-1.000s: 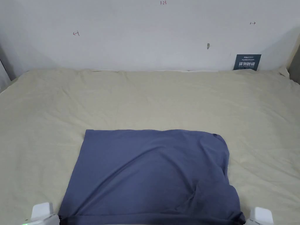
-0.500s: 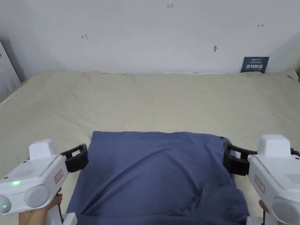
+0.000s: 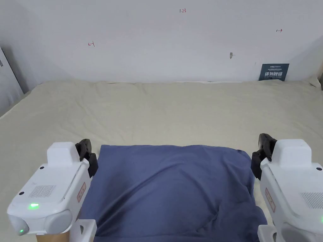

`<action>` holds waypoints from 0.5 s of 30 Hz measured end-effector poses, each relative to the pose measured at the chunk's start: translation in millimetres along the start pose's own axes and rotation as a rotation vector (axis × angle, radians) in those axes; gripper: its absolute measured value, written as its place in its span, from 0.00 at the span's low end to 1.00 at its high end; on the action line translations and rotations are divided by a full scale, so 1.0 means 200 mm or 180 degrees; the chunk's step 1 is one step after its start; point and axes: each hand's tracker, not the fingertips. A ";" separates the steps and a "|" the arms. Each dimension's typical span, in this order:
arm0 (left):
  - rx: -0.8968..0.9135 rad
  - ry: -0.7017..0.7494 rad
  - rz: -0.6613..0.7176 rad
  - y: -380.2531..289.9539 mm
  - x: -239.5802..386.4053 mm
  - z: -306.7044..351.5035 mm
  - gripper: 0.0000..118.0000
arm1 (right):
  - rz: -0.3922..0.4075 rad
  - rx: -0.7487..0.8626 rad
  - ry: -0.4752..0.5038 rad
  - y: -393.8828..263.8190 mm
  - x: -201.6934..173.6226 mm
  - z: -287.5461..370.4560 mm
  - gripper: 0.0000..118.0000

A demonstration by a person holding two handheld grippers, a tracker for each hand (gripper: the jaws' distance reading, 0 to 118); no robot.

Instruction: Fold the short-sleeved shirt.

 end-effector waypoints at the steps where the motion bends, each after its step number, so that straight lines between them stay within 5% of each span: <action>1: -0.0042 -0.0005 0.0002 -0.02 -0.01 0.00 0.00 | -0.0003 -0.0006 0.0002 0.00 0.00 0.00 0.01; 10: -0.1132 0.0047 0.0109 -0.33 -0.29 -0.06 0.02 | -0.0040 -0.0129 0.0055 -0.06 0.04 -0.02 0.01; 12: -0.1338 0.0022 0.0235 -0.41 -0.36 -0.05 0.19 | -0.0015 -0.0186 0.0081 -0.07 0.05 -0.02 0.01; 15: -0.1676 0.0077 0.0365 -0.52 -0.45 -0.04 0.82 | 0.0019 -0.0239 0.0066 -0.10 0.06 -0.02 0.01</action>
